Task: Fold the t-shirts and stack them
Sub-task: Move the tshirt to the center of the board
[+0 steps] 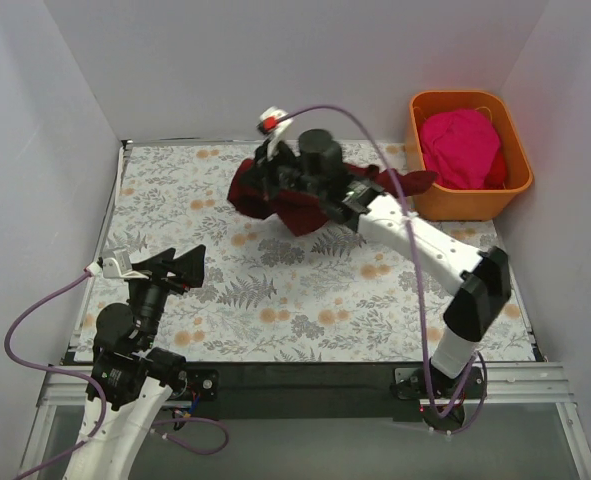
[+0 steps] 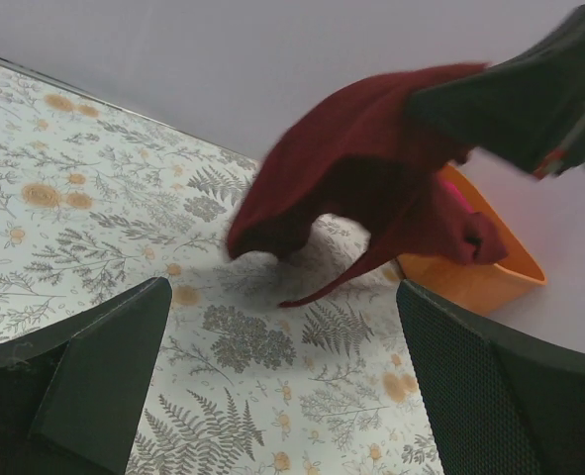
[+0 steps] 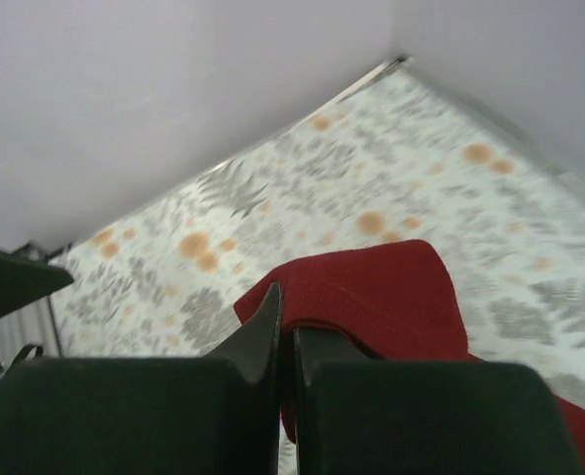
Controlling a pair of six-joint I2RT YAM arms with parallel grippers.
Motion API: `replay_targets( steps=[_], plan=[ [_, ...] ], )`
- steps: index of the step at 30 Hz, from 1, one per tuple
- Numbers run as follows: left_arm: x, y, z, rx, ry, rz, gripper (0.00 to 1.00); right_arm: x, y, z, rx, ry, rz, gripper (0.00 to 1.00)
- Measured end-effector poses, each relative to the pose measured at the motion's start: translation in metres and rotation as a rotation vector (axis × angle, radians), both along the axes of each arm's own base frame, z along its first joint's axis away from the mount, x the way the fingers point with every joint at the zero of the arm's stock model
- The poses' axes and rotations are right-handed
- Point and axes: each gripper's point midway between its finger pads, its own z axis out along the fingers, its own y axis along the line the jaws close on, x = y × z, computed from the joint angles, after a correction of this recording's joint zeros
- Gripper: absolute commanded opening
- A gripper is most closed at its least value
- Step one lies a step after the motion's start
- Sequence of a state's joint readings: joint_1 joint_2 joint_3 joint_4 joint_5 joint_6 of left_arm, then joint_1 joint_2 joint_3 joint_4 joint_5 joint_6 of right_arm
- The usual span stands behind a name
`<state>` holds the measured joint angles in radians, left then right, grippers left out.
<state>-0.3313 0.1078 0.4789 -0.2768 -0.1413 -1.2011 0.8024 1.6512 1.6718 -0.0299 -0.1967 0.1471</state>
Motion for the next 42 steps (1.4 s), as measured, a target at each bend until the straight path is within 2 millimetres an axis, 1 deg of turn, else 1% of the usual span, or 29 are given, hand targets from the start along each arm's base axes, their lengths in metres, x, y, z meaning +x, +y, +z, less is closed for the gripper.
replay_targets(
  steps=[3,5,6,7,8,9,10,11,13,15,17,20,22,24,27,28,30,34,36,37,39,42],
  plan=[
    [0.0,0.0,0.0,0.0,0.0,0.0,0.98,-0.032,0.066,-0.062,-0.087,0.079,0.114,0.01],
    [0.0,0.0,0.0,0.0,0.001,0.0,0.98,-0.047,0.1,-0.098,-0.141,0.109,0.154,0.01],
    [0.0,0.0,0.0,0.0,0.001,0.001,0.98,-0.054,0.113,-0.114,-0.166,0.122,0.17,0.01],
    [0.0,0.0,-0.001,0.001,0.002,0.001,0.98,-0.06,0.121,-0.129,-0.19,0.134,0.176,0.01],
    [0.0,0.0,-0.001,0.001,0.004,0.001,0.98,-0.064,0.125,-0.143,-0.217,0.148,0.176,0.01],
    [0.0,0.0,-0.001,0.002,0.005,0.002,0.98,-0.065,0.126,-0.151,-0.233,0.155,0.17,0.01],
    [0.0,0.001,-0.002,0.003,0.008,0.003,0.98,-0.064,0.125,-0.16,-0.251,0.162,0.156,0.01],
    [0.001,0.001,-0.002,0.003,0.01,0.005,0.98,-0.062,0.121,-0.165,-0.26,0.166,0.141,0.01],
    [0.001,0.001,-0.003,0.003,0.011,0.006,0.98,-0.054,0.107,-0.173,-0.28,0.172,0.097,0.01],
    [0.001,0.001,-0.003,0.003,0.013,0.008,0.98,-0.048,0.081,-0.181,-0.302,0.184,0.046,0.01],
    [0.001,0.001,-0.003,0.003,0.013,0.009,0.98,-0.047,0.047,-0.188,-0.323,0.198,0.006,0.01],
    [0.002,0.002,-0.004,0.004,0.019,0.016,0.98,-0.054,-0.004,-0.192,-0.346,0.222,-0.026,0.01],
    [0.004,0.002,-0.007,0.008,0.03,0.019,0.98,-0.065,-0.041,-0.191,-0.351,0.231,-0.04,0.01],
    [0.007,0.002,-0.01,0.013,0.046,0.023,0.98,-0.08,-0.068,-0.187,-0.353,0.232,-0.036,0.01],
    [0.014,0.0,-0.018,0.025,0.085,0.028,0.98,-0.112,-0.099,-0.181,-0.378,0.242,0.005,0.01],
    [0.017,-0.001,-0.023,0.03,0.106,0.028,0.98,-0.12,-0.109,-0.183,-0.387,0.254,0.003,0.01],
    [0.025,-0.004,-0.035,0.042,0.161,0.026,0.98,-0.136,-0.131,-0.193,-0.414,0.287,-0.024,0.01],
    [0.044,-0.017,-0.07,0.07,0.323,-0.001,0.98,-0.163,-0.187,-0.236,-0.469,0.401,-0.156,0.01],
    [0.051,-0.025,-0.09,0.08,0.416,-0.028,0.98,-0.175,-0.207,-0.255,-0.483,0.457,-0.207,0.01],
    [0.054,-0.029,-0.1,0.083,0.459,-0.04,0.98,-0.18,-0.213,-0.262,-0.485,0.481,-0.222,0.01],
    [0.058,-0.038,-0.12,0.087,0.548,-0.07,0.98,-0.185,-0.218,-0.272,-0.485,0.519,-0.239,0.01],
    [0.057,-0.052,-0.147,0.081,0.666,-0.128,0.98,-0.189,-0.217,-0.282,-0.494,0.564,-0.244,0.01]
  ],
)
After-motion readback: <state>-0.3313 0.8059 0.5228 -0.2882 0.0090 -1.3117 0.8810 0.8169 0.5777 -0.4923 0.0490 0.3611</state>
